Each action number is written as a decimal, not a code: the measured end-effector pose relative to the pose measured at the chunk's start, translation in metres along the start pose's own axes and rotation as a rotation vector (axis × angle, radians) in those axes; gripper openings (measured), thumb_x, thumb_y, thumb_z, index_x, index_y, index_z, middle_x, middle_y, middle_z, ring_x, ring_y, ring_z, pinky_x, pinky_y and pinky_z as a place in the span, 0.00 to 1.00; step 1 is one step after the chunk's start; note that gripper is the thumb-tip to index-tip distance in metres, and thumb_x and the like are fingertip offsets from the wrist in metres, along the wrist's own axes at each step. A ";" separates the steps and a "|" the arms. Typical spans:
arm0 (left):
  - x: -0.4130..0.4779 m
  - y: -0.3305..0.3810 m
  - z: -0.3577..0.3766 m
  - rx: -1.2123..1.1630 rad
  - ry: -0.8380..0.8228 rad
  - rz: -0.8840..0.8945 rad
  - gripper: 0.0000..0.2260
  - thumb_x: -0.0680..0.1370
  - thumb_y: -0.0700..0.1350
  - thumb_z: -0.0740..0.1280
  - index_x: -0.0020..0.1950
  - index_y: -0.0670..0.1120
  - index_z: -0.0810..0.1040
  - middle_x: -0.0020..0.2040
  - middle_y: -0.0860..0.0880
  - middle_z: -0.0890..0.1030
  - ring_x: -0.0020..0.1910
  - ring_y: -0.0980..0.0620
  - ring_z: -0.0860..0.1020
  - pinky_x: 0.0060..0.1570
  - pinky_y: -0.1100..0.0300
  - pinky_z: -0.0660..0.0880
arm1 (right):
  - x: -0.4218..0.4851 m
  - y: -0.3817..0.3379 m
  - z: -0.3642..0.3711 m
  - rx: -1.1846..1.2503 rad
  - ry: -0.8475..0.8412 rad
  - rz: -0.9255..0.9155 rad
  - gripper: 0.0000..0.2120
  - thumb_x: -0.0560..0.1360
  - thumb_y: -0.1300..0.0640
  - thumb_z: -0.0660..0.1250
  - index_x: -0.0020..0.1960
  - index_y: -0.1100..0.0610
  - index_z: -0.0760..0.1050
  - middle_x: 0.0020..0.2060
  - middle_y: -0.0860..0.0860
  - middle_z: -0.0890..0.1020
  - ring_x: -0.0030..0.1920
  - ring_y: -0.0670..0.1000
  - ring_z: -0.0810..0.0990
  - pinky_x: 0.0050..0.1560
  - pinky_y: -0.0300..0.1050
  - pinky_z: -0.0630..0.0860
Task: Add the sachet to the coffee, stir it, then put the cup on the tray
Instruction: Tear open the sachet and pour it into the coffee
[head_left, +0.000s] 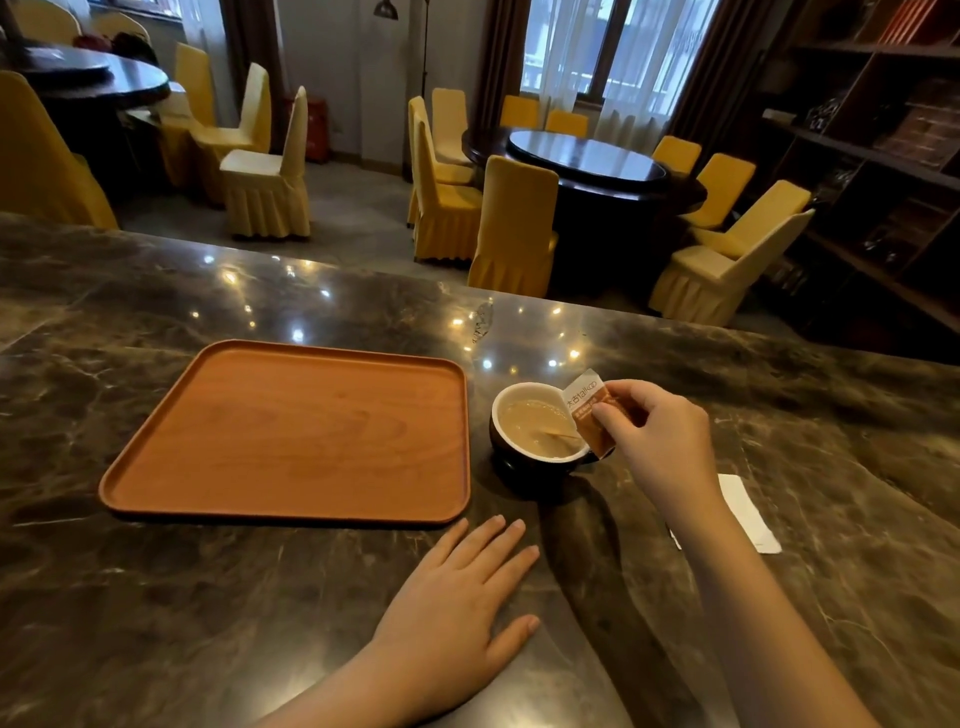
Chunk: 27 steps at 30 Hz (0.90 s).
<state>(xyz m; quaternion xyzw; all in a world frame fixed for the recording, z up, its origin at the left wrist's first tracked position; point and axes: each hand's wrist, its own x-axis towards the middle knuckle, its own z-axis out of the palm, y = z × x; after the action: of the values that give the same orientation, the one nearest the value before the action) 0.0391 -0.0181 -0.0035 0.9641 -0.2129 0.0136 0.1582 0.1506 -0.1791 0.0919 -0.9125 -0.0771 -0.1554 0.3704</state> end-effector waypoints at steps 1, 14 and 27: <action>0.000 0.000 -0.001 0.004 -0.005 0.002 0.28 0.76 0.63 0.44 0.75 0.56 0.48 0.74 0.58 0.43 0.69 0.61 0.37 0.63 0.62 0.29 | 0.000 -0.002 0.000 -0.017 0.004 -0.017 0.15 0.73 0.57 0.67 0.59 0.57 0.76 0.56 0.54 0.82 0.54 0.49 0.77 0.42 0.29 0.70; 0.001 0.000 -0.001 -0.005 0.001 -0.007 0.28 0.77 0.65 0.43 0.75 0.57 0.48 0.75 0.58 0.43 0.70 0.61 0.37 0.63 0.62 0.29 | 0.004 -0.002 0.008 -0.098 -0.027 -0.122 0.11 0.75 0.58 0.64 0.57 0.57 0.77 0.53 0.55 0.82 0.50 0.47 0.77 0.42 0.31 0.70; 0.000 -0.001 0.001 0.021 0.063 -0.011 0.25 0.78 0.62 0.50 0.74 0.55 0.57 0.74 0.56 0.52 0.71 0.58 0.47 0.67 0.56 0.37 | 0.012 0.000 0.014 -0.167 -0.080 -0.188 0.12 0.78 0.57 0.57 0.60 0.58 0.73 0.55 0.55 0.77 0.49 0.43 0.70 0.41 0.27 0.66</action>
<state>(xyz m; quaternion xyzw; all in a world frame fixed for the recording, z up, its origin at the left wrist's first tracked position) 0.0399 -0.0175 -0.0053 0.9659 -0.2024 0.0454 0.1548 0.1653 -0.1694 0.0863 -0.9345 -0.1637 -0.1588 0.2734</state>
